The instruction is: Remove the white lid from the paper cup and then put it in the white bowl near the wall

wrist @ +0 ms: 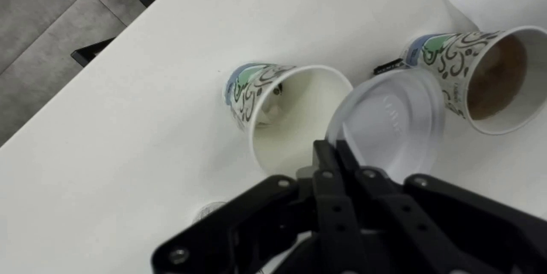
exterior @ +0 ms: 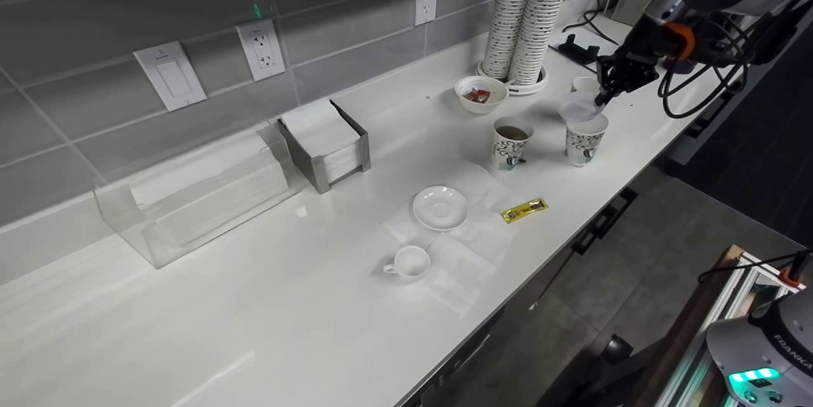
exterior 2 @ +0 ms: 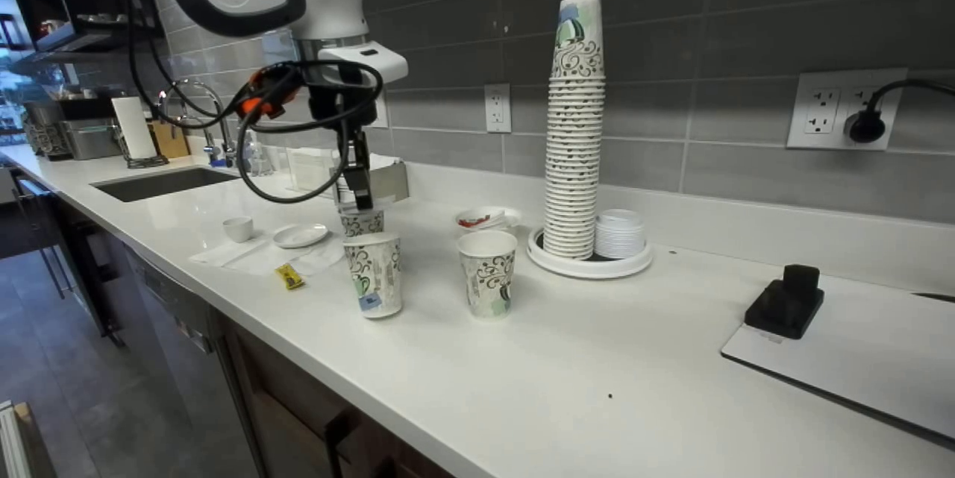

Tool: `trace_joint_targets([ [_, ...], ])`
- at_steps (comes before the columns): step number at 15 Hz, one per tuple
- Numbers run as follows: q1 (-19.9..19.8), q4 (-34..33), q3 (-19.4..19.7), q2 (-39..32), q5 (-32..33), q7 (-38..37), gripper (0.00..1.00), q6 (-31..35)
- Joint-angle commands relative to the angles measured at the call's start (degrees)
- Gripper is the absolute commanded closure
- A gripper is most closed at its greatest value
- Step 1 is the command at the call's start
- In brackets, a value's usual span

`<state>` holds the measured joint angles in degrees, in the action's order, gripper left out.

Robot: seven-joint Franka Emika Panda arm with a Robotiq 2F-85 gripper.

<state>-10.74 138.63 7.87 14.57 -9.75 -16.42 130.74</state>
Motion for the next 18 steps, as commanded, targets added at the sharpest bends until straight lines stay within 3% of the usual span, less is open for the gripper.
trace_joint_targets([
  [1, 0.55, -0.72, -0.30, 0.29, -4.65, -4.57, 0.99, 3.92],
  [3, 0.98, -1.61, 0.60, 0.41, -9.90, -5.16, 0.99, 4.10],
  [4, 0.20, -0.58, -0.12, 0.15, -5.75, -3.80, 0.96, 3.69],
  [7, 0.24, -1.35, 0.14, 0.17, -8.19, -4.26, 0.96, 3.73],
  [9, 0.27, -3.87, -0.81, -4.70, -10.18, -10.87, 0.99, 9.17],
  [12, 1.43, -8.38, -0.71, -11.31, -15.41, -15.04, 0.99, 16.90],
  [15, 2.44, -14.86, -0.90, -18.17, -18.01, -17.29, 0.99, 19.49],
  [18, 3.58, -22.05, -1.34, -25.22, -15.50, -21.29, 0.99, 19.40],
])
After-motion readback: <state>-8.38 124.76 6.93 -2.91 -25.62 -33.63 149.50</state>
